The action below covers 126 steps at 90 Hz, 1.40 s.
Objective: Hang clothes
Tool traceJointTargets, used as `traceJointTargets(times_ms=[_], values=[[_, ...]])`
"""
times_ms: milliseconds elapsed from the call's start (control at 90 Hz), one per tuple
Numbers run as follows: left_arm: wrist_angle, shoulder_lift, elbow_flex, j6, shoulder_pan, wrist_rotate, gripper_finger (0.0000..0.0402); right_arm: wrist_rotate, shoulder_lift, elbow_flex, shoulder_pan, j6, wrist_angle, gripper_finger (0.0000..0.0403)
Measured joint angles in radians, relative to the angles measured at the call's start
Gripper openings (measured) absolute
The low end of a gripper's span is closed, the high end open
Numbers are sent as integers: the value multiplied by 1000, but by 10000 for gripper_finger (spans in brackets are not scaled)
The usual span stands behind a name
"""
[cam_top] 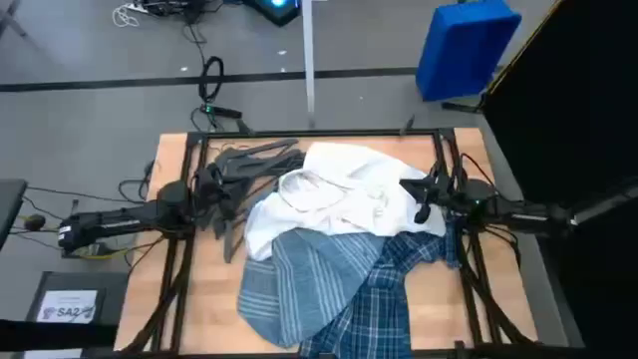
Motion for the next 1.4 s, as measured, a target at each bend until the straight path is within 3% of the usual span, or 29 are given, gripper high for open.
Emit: traceJointTargets(times_ms=[1400], values=[[0, 0, 0, 0, 0, 0, 1, 0, 0, 0, 0, 0, 0, 2]])
